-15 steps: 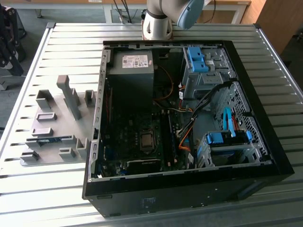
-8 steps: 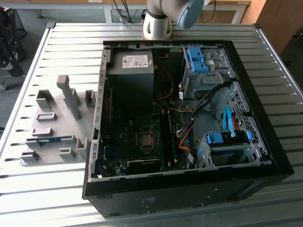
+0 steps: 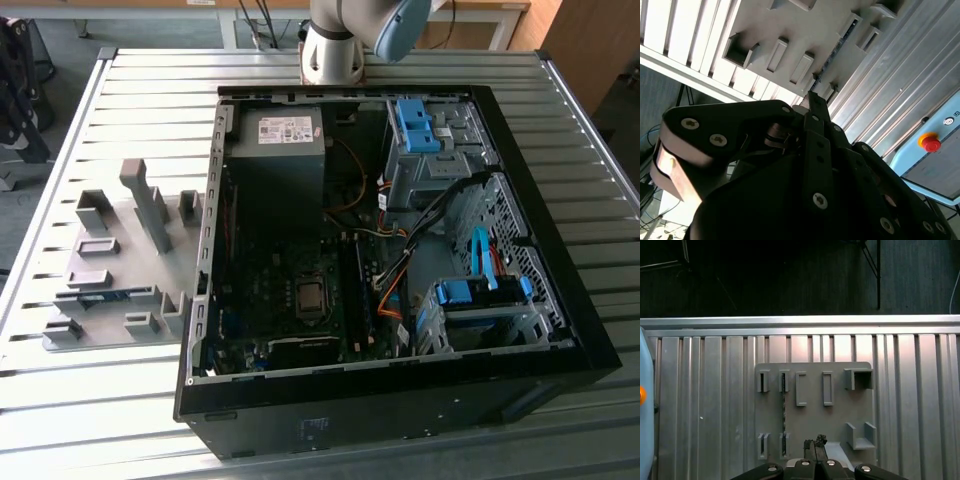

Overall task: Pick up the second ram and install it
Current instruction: 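Pick up the second ram and move it above second insertion slot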

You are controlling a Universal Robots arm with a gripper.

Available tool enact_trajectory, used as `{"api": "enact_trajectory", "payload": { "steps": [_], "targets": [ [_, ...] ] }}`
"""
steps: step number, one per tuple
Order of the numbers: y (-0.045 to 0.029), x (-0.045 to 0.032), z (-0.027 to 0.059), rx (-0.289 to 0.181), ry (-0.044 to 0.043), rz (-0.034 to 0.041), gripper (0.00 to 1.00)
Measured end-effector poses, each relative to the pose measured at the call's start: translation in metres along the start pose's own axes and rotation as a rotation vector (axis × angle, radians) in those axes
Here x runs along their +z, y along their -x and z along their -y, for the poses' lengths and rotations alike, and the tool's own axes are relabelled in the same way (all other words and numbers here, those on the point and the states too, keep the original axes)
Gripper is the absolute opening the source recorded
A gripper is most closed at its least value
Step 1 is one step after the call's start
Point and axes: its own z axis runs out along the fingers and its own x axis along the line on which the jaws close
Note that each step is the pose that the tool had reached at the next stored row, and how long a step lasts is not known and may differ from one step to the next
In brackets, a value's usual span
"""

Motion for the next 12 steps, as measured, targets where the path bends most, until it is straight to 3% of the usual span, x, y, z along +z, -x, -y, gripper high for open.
{"api": "enact_trajectory", "payload": {
  "steps": [12],
  "targets": [
    [-0.0001, 0.0029, 0.0001, 0.000, 0.0001, -0.0016, 0.10]
  ]
}}
